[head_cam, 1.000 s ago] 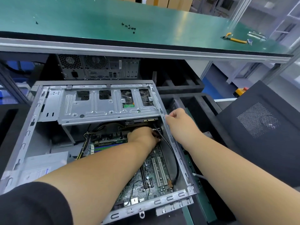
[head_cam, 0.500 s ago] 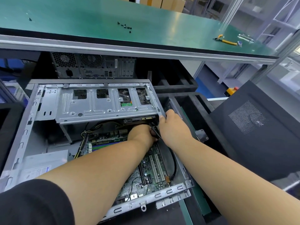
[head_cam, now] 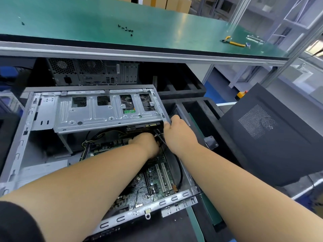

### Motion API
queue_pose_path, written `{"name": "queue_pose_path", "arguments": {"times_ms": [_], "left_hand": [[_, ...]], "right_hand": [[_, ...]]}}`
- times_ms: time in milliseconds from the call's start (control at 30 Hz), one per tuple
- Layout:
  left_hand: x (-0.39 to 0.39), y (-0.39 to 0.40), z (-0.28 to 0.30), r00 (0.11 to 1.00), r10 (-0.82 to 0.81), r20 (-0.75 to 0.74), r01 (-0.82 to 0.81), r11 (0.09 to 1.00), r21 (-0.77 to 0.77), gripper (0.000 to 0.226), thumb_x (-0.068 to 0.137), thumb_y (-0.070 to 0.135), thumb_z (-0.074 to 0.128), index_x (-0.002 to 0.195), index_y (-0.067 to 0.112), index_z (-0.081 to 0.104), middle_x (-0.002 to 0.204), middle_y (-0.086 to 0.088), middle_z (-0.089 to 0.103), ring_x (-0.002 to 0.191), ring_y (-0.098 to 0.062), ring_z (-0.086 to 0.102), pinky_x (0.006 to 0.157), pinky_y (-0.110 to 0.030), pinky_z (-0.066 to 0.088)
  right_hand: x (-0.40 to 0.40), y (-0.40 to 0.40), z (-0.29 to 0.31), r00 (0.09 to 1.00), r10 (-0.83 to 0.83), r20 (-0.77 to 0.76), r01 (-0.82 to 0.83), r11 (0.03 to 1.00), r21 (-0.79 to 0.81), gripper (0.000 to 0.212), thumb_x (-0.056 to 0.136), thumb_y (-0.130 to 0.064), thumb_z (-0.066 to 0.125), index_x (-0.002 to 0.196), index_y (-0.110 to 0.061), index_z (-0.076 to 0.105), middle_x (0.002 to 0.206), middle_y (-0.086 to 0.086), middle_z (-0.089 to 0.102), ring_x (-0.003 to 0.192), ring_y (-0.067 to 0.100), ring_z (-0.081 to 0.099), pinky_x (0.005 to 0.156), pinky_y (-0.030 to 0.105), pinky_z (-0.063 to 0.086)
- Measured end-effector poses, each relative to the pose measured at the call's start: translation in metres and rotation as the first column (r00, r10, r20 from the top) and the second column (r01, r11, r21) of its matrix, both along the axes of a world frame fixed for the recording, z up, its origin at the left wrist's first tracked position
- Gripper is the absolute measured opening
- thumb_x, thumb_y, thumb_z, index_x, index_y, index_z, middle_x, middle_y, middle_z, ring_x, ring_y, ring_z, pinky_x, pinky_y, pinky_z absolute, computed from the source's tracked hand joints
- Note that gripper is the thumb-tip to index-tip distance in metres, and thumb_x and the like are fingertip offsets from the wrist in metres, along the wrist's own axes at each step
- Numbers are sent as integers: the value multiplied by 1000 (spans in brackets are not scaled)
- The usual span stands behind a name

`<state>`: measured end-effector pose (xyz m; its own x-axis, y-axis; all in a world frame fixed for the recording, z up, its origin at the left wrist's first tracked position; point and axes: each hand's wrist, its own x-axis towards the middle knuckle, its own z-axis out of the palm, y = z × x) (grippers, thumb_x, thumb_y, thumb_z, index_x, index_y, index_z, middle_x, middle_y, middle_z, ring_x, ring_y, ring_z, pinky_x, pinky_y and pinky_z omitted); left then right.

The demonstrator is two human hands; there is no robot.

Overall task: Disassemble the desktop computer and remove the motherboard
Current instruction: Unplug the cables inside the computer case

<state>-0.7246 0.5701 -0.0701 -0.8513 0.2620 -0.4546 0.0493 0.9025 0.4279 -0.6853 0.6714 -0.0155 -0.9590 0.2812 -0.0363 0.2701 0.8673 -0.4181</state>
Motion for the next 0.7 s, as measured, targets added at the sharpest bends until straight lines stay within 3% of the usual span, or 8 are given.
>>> {"name": "queue_pose_path", "arguments": {"times_ms": [67,133,267,400,467,567,633,700], "left_hand": [[4,-5,8,999,-51,-7,50,994,-95,24,85,38,55,100,23,66,102,2,64,105,-26,57,92,-39,38],[7,-12,17,991,-129,38,133,984,-119,25,79,44,65,94,23,67,91,4,62,96,-23,56,83,-37,34],[16,-33,33,966,-241,88,239,970,37,31,75,36,78,91,10,73,78,-2,62,74,-18,54,71,-29,46],[29,-51,42,955,-297,23,298,954,-35,27,80,38,71,87,12,68,81,-3,64,78,-22,58,69,-29,45],[34,-60,42,964,-265,-6,265,964,-21,29,83,46,65,75,19,59,75,1,58,77,-21,55,71,-30,41],[40,-76,45,981,-191,-20,191,982,-3,26,84,50,60,74,26,58,81,6,61,83,-20,56,82,-36,40],[41,-85,46,989,-145,19,143,986,88,15,83,44,65,79,30,61,93,6,67,76,-19,62,76,-29,44],[41,-91,47,988,-141,64,127,974,189,9,83,32,69,91,29,67,96,4,68,61,-15,59,64,-21,45]], "right_hand": [[-1,1,0,1000,-1,1,1,1000,-21,23,101,-33,35,104,-12,43,100,7,55,76,21,50,50,26,26],[-1,1,0,1000,-8,0,8,999,-32,24,101,-33,35,106,-12,45,100,6,55,74,20,50,49,25,26],[-2,1,-2,1000,-30,6,30,999,-16,23,100,-34,34,104,-14,45,96,5,55,70,17,48,50,28,26],[-3,1,-2,999,-46,10,46,999,-21,24,99,-34,37,102,-13,48,97,7,57,73,22,52,51,30,29],[-2,2,0,996,-60,-58,57,997,-48,20,97,-33,45,104,-15,49,101,5,56,80,22,55,57,31,35],[10,2,9,943,-10,-331,3,1000,-24,14,92,-24,55,106,-20,52,103,-4,51,90,15,51,73,31,43],[20,-5,17,882,132,-452,-125,991,44,9,91,-18,54,98,-24,54,94,-10,50,80,7,49,68,25,41],[28,-19,22,886,250,-390,-238,968,79,9,91,-20,51,87,-27,56,78,-13,54,66,4,50,55,21,36]]}}
